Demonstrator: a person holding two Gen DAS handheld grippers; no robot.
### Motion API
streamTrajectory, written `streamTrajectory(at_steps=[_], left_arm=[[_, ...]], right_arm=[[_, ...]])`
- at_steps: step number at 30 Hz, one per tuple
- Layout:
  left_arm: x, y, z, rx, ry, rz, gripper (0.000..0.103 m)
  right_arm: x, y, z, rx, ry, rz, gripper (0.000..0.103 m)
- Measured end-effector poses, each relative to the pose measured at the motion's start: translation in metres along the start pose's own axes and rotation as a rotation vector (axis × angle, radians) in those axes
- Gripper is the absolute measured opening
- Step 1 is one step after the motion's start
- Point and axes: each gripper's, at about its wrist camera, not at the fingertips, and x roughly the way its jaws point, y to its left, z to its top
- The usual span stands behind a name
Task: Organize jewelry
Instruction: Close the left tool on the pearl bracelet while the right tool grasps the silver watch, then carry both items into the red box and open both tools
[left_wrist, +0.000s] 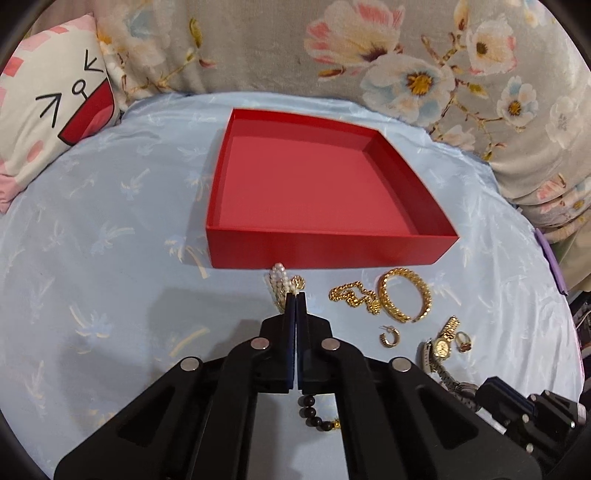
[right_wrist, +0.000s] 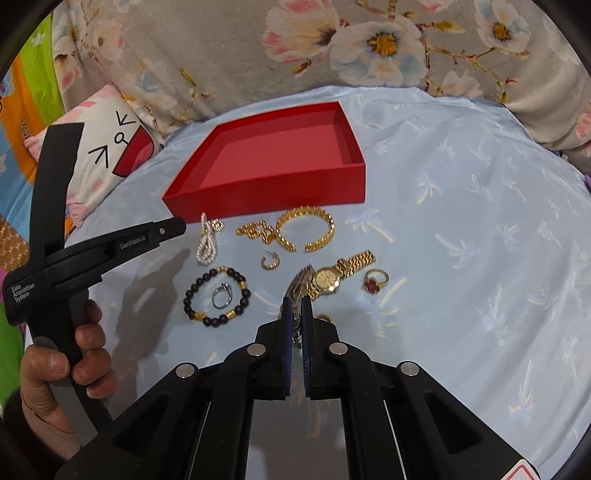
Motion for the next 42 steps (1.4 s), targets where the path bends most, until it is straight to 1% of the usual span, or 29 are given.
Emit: streamTrajectory(at_steps=[3,6,7,8,9,10,11,13,15,16,18,19,20,21,22,23,25,29,34,36,38,39,41,42], left_arm=[[-0.013,0.003,0.003,0.011,-0.022,0.003,0.000],[-0.009,0.003,0.004,0.008,-0.003,0.000,0.001],[-0.007,0.003,0.003,0.006,0.003,0.002,0.004],[-0.001,0.001,0.002,0.009,0.015,-0.003,0.018],[0.006,-0.001,0.001,0.016,0.034,0.000,0.028],[0.010,-0.002,0.000,0.014,0.042,0.013,0.050],[0.015,-0.004,-0.001,0.016,0.041,0.028,0.063],[0.025,-0.011,-0.002,0.040,0.034,0.088,0.066],[0.036,-0.014,-0.002,0.051,0.050,0.118,0.066],[0.040,-0.014,-0.002,0.048,0.059,0.119,0.065],[0.051,-0.013,-0.002,0.038,0.090,0.112,0.057],[0.054,-0.013,-0.001,0.036,0.097,0.110,0.050],[0.054,-0.014,-0.001,0.043,0.086,0.120,0.043],[0.054,-0.014,-0.002,0.047,0.089,0.117,0.039],[0.054,-0.015,-0.002,0.049,0.089,0.113,0.025],[0.054,-0.014,-0.002,0.050,0.089,0.116,0.015],[0.054,-0.012,-0.002,0.033,0.096,0.091,0.015],[0.049,-0.008,-0.004,0.011,0.096,0.066,0.014],[0.033,-0.008,-0.006,0.023,0.076,0.046,0.014],[0.025,-0.008,-0.007,0.027,0.067,0.041,0.014],[0.018,-0.007,-0.009,0.030,0.064,0.042,0.014],[0.016,-0.007,-0.009,0.032,0.064,0.039,0.014],[0.010,-0.005,-0.009,0.029,0.061,0.035,0.014],[0.007,-0.004,-0.009,0.028,0.057,0.031,0.014]], right_arm=[[-0.009,0.001,0.008,-0.009,-0.028,0.000,0.003],[-0.012,0.001,0.012,-0.008,-0.040,0.002,0.000],[-0.012,0.000,0.012,-0.006,-0.039,0.004,0.000],[-0.010,0.000,0.011,-0.006,-0.033,0.005,0.000],[-0.007,0.000,0.009,-0.006,-0.025,0.004,0.000],[-0.005,0.000,0.006,-0.004,-0.017,0.005,0.000],[-0.003,0.000,0.003,-0.005,-0.009,0.006,0.000],[0.000,-0.001,-0.002,-0.006,0.001,0.003,0.000],[0.003,-0.002,-0.007,-0.006,0.017,0.012,0.001],[0.005,-0.003,-0.009,-0.009,0.028,0.019,0.001],[0.009,-0.002,-0.016,-0.025,0.043,0.009,0.008],[0.010,-0.002,-0.019,-0.033,0.049,0.006,0.009],[0.010,-0.002,-0.022,-0.038,0.055,0.007,0.013],[0.011,-0.002,-0.026,-0.040,0.059,0.005,0.016],[0.011,-0.003,-0.029,-0.040,0.062,0.004,0.022],[0.011,-0.004,-0.032,-0.039,0.062,0.004,0.029],[0.010,-0.009,-0.035,-0.023,0.061,0.017,0.033],[0.012,-0.015,-0.035,-0.007,0.071,0.022,0.034],[0.024,-0.014,-0.034,-0.023,0.098,0.003,0.034],[0.027,-0.014,-0.034,-0.025,0.101,-0.007,0.030],[0.028,-0.015,-0.033,-0.025,0.105,-0.008,0.016],[0.028,-0.016,-0.032,-0.021,0.108,-0.010,0.015],[0.025,-0.017,-0.030,-0.013,0.101,-0.009,0.009],[0.022,-0.017,-0.028,-0.008,0.090,-0.004,0.009]])
